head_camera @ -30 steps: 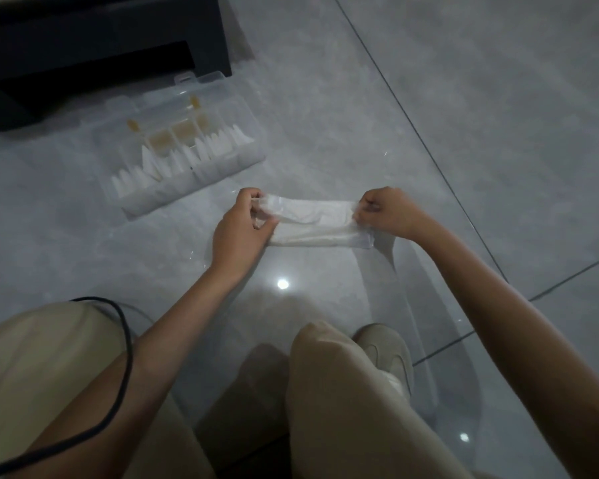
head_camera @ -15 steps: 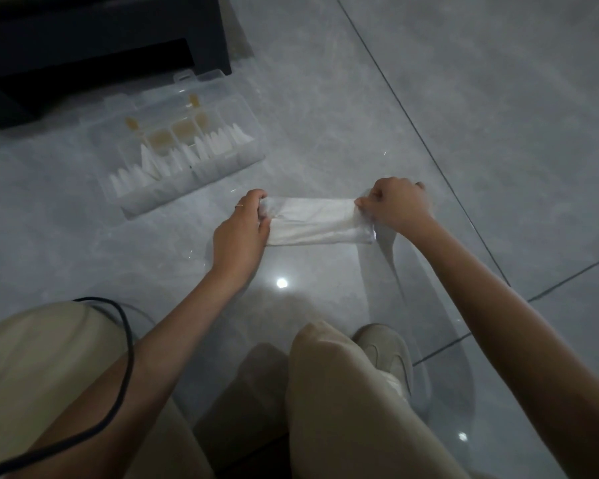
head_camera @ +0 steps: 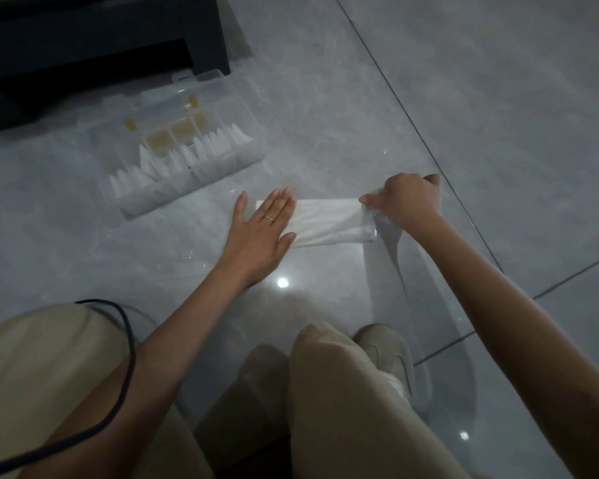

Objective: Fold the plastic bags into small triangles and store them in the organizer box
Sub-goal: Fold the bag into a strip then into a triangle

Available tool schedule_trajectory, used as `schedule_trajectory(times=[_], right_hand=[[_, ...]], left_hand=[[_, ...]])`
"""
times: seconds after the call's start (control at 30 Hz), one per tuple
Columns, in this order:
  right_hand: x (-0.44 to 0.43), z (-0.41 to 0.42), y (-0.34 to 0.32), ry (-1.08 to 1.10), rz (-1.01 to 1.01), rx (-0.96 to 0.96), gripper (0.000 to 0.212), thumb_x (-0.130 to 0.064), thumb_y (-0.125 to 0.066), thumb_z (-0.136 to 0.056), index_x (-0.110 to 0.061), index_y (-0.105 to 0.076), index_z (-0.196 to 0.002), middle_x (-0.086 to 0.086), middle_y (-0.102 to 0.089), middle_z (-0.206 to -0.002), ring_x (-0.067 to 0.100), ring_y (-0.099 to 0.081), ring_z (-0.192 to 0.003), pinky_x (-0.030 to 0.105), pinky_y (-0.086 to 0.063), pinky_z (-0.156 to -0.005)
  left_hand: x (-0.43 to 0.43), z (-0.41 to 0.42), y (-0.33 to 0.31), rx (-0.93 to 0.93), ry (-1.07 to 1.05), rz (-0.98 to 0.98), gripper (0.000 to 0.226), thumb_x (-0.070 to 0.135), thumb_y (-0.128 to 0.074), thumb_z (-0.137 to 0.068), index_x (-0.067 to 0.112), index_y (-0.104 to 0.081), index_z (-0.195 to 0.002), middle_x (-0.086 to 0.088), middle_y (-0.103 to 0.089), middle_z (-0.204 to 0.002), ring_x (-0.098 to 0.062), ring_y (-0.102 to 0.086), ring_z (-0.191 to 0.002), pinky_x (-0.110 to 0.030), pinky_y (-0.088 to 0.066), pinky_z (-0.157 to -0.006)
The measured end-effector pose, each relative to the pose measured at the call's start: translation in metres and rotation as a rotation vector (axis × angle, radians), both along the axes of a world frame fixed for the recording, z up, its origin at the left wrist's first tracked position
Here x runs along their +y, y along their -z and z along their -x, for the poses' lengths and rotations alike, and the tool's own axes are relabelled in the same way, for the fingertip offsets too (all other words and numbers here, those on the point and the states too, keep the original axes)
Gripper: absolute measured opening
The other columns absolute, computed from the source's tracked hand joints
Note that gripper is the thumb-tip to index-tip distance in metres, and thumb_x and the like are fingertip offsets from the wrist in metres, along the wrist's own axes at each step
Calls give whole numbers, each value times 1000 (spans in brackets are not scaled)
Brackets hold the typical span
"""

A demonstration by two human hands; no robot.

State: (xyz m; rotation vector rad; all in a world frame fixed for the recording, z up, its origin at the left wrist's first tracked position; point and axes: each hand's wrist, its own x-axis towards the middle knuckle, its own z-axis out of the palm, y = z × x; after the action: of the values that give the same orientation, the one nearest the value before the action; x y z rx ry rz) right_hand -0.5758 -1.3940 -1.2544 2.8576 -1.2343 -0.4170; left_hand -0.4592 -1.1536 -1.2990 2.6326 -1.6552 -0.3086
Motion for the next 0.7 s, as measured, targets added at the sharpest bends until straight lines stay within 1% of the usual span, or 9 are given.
schedule_trajectory(times=[0.03, 0.1, 0.13, 0.2, 0.3, 0.37, 0.43, 0.53, 0.7], right_hand=[[-1, 2, -1, 28, 44, 13, 52, -59, -48, -90, -11, -64, -78, 3, -56, -70, 23, -54, -75, 38, -27, -92], [1, 6, -5, 122, 120, 49, 52, -51, -48, -92, -4, -63, -109, 16, -60, -110, 32, -51, -113, 44, -24, -108], [6, 7, -8, 165, 130, 44, 54, -46, -48, -93, -2, -55, -123, 22, -50, -132, 35, -39, -130, 48, -18, -113], [26, 5, -9, 89, 84, -78, 55, -38, -45, -98, -1, -40, -139, 23, -26, -153, 37, -16, -145, 48, -5, -118], [76, -5, 0, -293, -72, -339, 55, -32, -35, -102, -4, -31, -148, 15, -17, -159, 32, -10, -148, 40, 0, -119], [107, -13, 11, -412, -166, -293, 56, -36, -26, -104, -10, -17, -154, 8, -7, -162, 23, -3, -150, 34, 5, -118], [122, -13, 26, -398, -213, -235, 57, -39, -18, -104, -14, -8, -154, 3, -3, -163, 17, 0, -150, 30, 7, -118], [109, 5, 40, -298, -226, -255, 64, -47, -8, -98, -17, -11, -155, 1, -9, -162, 16, -6, -149, 30, 4, -118], [59, 54, 38, -74, -167, -276, 74, -57, -12, -91, -19, -14, -155, 2, -13, -162, 21, -12, -149, 34, -1, -118]], left_hand=[[0, 0, 1, -9, -5, -16, 68, 48, 0, -95, 18, -7, -155, 2, -3, -162, -10, -2, -149, -49, 13, -114], [-1, 0, 1, -11, -14, -24, 70, 50, 2, -93, 18, -3, -155, 3, 1, -162, -9, 1, -149, -51, 14, -114], [-1, 1, 1, -12, -18, -20, 71, 52, 3, -92, 18, -3, -155, 3, 2, -162, -9, 2, -148, -51, 14, -114], [0, 1, 1, -19, -15, -15, 73, 54, 3, -91, 18, -1, -154, 3, 3, -162, -9, 4, -148, -52, 14, -114], [-1, 1, 2, -18, -19, -10, 71, 55, -2, -94, 18, -3, -155, 3, 0, -162, -9, 2, -148, -54, 13, -112], [-1, 3, 0, -17, -24, 1, 72, 54, -2, -93, 18, -5, -154, 3, -4, -162, -9, -2, -148, -54, 13, -112], [-1, 4, -1, -20, -24, 0, 71, 54, -3, -92, 19, -7, -154, 3, -7, -162, -10, -6, -148, -55, 12, -112], [-1, 2, -4, -22, -21, -16, 76, 56, -4, -90, 16, -13, -154, 1, -11, -162, -11, -10, -148, -55, 10, -112], [3, -4, -8, -14, -7, -80, 86, 61, 6, -83, 14, 0, -155, 0, 4, -162, -10, 2, -149, -56, 16, -111]])
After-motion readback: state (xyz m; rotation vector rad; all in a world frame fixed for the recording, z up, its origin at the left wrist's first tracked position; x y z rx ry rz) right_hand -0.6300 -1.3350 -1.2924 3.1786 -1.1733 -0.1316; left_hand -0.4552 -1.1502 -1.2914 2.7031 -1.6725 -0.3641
